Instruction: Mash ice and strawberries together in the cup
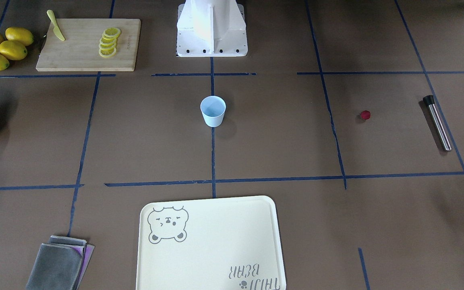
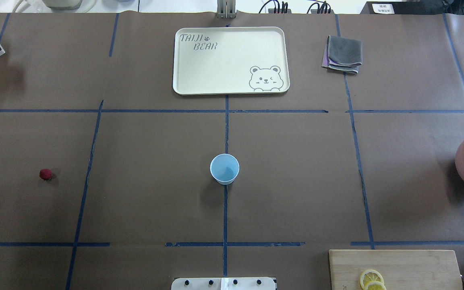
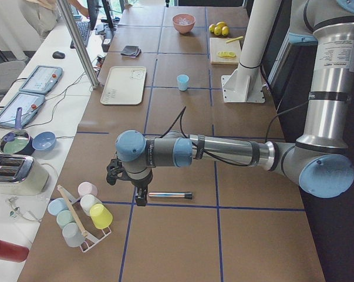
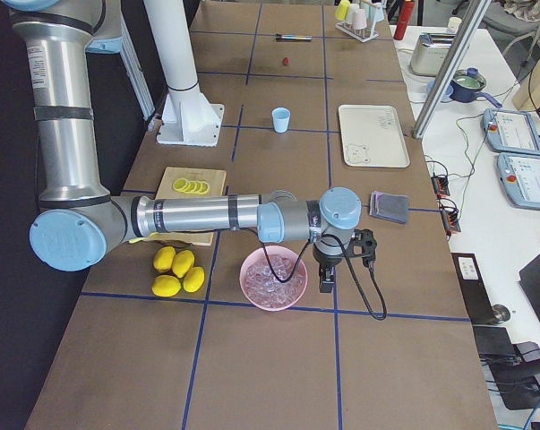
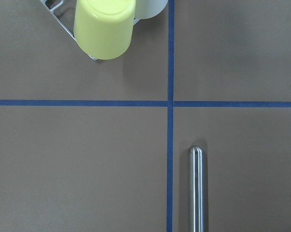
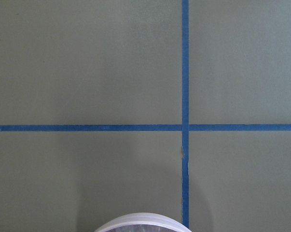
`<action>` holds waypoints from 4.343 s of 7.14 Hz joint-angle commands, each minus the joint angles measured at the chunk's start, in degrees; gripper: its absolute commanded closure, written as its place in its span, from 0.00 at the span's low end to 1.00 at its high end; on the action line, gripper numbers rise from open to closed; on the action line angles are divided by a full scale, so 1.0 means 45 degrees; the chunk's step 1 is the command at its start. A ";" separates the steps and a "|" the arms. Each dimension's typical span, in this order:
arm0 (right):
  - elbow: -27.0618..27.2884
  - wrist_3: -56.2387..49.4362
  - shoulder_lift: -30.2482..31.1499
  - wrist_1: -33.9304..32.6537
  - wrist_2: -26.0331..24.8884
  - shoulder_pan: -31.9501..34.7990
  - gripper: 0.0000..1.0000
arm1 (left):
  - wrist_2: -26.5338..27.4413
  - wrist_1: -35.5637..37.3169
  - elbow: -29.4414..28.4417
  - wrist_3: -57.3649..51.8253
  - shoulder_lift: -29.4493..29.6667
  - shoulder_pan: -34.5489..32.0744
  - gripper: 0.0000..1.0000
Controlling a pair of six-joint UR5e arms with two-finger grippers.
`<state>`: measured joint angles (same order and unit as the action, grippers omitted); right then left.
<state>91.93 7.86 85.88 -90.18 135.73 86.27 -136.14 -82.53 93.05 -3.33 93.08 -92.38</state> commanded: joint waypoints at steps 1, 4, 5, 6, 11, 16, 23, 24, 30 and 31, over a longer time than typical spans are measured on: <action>0.0078 0.0011 -0.0236 -0.0526 0.0014 -0.0012 0.00 | 0.0018 -0.0135 0.0258 -0.0059 -0.0058 0.0504 0.00; 0.0040 0.0011 -0.0178 -0.0391 -0.0005 -0.0148 0.00 | 0.0037 -0.0254 0.0396 -0.0060 -0.0078 0.1269 0.00; -0.0038 0.0030 -0.0158 -0.0371 -0.0044 -0.0284 0.00 | 0.0018 -0.0273 0.0455 -0.0021 -0.0001 0.1368 0.00; 0.0058 0.0030 -0.0158 -0.0352 -0.0006 -0.0363 0.00 | 0.0018 -0.0390 0.0513 -0.0021 0.0038 0.1427 0.00; 0.2025 0.0088 0.1184 -0.0313 0.0718 -0.1840 0.00 | -0.0021 -0.3801 0.0378 -0.0022 -0.1385 0.1584 0.00; 0.2188 0.5477 0.3446 0.3341 -0.0605 -0.3131 0.03 | -0.0079 -0.3926 0.0455 -0.0001 -0.1387 0.1603 0.00; 0.2227 1.0084 0.4412 0.4219 -0.0865 -0.4211 0.13 | -0.0392 -0.3965 0.0494 -0.0002 -0.1387 0.1603 0.00; 0.2208 1.0727 0.4393 0.4219 -0.0923 -0.4540 0.16 | -0.0392 -0.3965 0.0494 -0.0021 -0.1387 0.1603 0.00; 0.2130 1.0851 0.4314 0.4238 -0.1880 -0.4778 0.22 | -0.0392 -0.3965 0.0514 -0.0021 -0.1367 0.1603 0.00; 0.2129 1.0870 0.4314 0.4238 -0.2016 -0.4778 0.26 | -0.0392 -0.3965 0.0514 -0.0021 -0.1367 0.1603 0.00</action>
<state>101.53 56.71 105.30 -71.14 127.35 64.78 -137.90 -100.37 95.36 -3.43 86.92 -85.17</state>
